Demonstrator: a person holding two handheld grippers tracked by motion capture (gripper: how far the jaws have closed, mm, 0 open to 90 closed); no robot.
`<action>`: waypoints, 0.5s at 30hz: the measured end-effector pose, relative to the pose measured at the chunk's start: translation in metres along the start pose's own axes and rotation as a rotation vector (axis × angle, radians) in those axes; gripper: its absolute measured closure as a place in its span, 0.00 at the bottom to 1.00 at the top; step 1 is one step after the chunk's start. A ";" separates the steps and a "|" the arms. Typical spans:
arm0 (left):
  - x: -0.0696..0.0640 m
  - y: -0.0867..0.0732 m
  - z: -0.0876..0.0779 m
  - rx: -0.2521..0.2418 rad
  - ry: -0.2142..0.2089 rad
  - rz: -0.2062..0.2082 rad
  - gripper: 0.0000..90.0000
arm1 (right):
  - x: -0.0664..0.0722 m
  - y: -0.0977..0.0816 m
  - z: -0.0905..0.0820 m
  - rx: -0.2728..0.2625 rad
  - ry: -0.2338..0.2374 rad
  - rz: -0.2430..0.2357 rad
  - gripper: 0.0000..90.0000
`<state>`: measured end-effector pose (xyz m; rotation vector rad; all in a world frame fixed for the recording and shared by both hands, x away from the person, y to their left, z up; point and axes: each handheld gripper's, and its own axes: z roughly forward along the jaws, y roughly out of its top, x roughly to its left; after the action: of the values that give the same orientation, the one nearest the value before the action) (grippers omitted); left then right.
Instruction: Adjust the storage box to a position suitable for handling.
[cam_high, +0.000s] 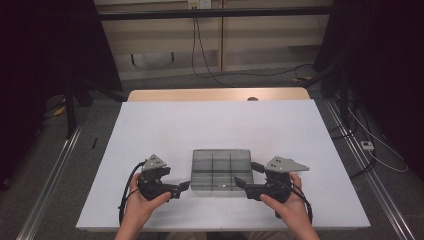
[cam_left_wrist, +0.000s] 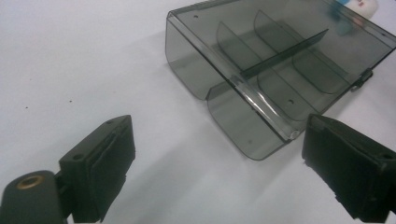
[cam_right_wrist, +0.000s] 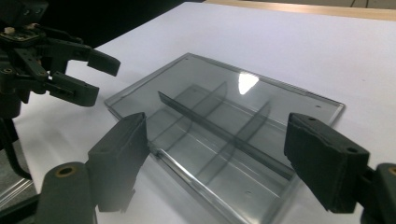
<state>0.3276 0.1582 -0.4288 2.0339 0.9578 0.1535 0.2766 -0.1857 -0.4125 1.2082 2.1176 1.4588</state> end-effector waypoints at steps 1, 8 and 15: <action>0.000 0.000 0.000 -0.003 -0.005 0.000 0.09 | 0.002 0.001 0.001 0.001 0.004 -0.003 0.24; 0.000 -0.002 -0.001 -0.010 -0.018 0.009 0.09 | 0.016 0.000 0.009 0.020 0.069 -0.054 0.43; 0.001 -0.002 0.000 -0.011 -0.016 0.002 0.09 | 0.024 -0.008 0.020 0.053 0.160 -0.063 0.64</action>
<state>0.3273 0.1596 -0.4309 2.0230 0.9434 0.1424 0.2715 -0.1552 -0.4234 1.0640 2.2905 1.5272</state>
